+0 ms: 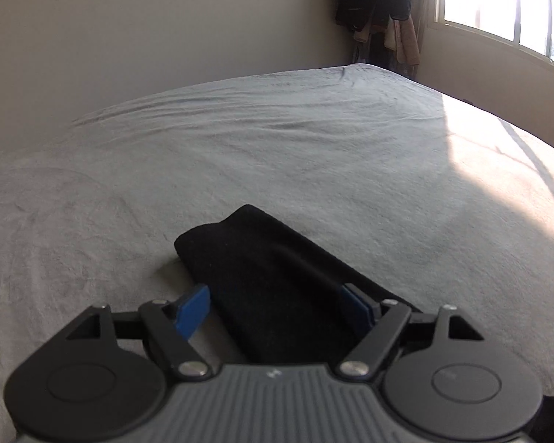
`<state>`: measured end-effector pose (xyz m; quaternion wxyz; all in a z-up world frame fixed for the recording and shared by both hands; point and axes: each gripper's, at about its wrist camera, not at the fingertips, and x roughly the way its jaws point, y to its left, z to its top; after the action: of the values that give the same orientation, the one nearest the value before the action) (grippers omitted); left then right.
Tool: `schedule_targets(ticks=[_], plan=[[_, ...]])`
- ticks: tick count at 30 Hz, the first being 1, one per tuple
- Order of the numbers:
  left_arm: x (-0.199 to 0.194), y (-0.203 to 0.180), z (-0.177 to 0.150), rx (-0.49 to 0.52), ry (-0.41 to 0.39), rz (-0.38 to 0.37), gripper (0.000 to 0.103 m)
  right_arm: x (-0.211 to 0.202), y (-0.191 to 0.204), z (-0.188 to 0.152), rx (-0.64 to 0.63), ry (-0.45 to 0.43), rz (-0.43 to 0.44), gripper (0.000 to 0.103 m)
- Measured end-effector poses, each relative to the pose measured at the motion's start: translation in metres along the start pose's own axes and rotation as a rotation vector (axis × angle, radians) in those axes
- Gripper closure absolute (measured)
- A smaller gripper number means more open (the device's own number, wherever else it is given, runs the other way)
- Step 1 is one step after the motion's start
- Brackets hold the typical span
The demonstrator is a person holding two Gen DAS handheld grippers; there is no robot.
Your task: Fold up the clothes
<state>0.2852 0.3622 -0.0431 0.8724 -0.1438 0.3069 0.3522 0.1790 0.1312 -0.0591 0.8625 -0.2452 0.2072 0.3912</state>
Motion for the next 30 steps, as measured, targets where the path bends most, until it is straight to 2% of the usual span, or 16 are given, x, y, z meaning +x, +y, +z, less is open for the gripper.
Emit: schedule_targets(ticks=[2, 4, 6, 7, 10, 11, 13, 16, 20, 26, 27, 28, 29, 30], plan=[[0.012, 0.012, -0.003, -0.104, 0.026, 0.009, 0.031, -0.003, -0.002, -0.001, 0.005, -0.010, 0.000, 0.068], [0.014, 0.016, -0.006, -0.157, -0.006, 0.014, 0.033, -0.004, -0.003, 0.000, 0.011, -0.015, 0.003, 0.068], [0.012, 0.015, -0.009, -0.188, -0.030, 0.036, 0.047, -0.004, -0.006, -0.001, 0.022, -0.016, 0.012, 0.069], [0.012, 0.015, -0.010, -0.203, -0.046, 0.045, 0.053, -0.007, -0.007, -0.004, 0.032, -0.013, 0.020, 0.074], [0.012, 0.021, -0.014, -0.242, -0.071, 0.037, 0.096, -0.004, -0.012, -0.005, 0.053, -0.009, 0.034, 0.084], [0.012, 0.023, -0.014, -0.262, -0.076, 0.024, 0.097, -0.002, -0.014, -0.004, 0.061, -0.009, 0.039, 0.090], [0.006, 0.022, -0.014, -0.262, -0.113, 0.051, 0.097, -0.001, -0.017, -0.003, 0.078, -0.011, 0.047, 0.095], [-0.006, 0.016, -0.013, -0.234, -0.183, 0.120, 0.097, -0.002, -0.021, 0.000, 0.101, -0.020, 0.065, 0.095], [-0.010, 0.014, -0.013, -0.214, -0.207, 0.178, 0.096, -0.003, -0.028, 0.002, 0.140, -0.023, 0.115, 0.095], [-0.002, 0.016, -0.009, -0.216, -0.151, 0.199, 0.093, 0.003, -0.032, 0.006, 0.167, -0.010, 0.150, 0.093], [-0.002, 0.016, -0.008, -0.213, -0.146, 0.203, 0.091, 0.004, -0.033, 0.007, 0.172, -0.008, 0.156, 0.093], [-0.004, 0.016, -0.007, -0.204, -0.147, 0.208, 0.080, 0.005, -0.033, 0.007, 0.176, -0.006, 0.162, 0.092], [-0.007, 0.015, -0.006, -0.195, -0.147, 0.214, 0.065, 0.006, -0.034, 0.008, 0.181, -0.004, 0.168, 0.087], [-0.010, 0.013, -0.005, -0.187, -0.156, 0.214, 0.058, 0.007, -0.035, 0.008, 0.185, -0.002, 0.174, 0.084]])
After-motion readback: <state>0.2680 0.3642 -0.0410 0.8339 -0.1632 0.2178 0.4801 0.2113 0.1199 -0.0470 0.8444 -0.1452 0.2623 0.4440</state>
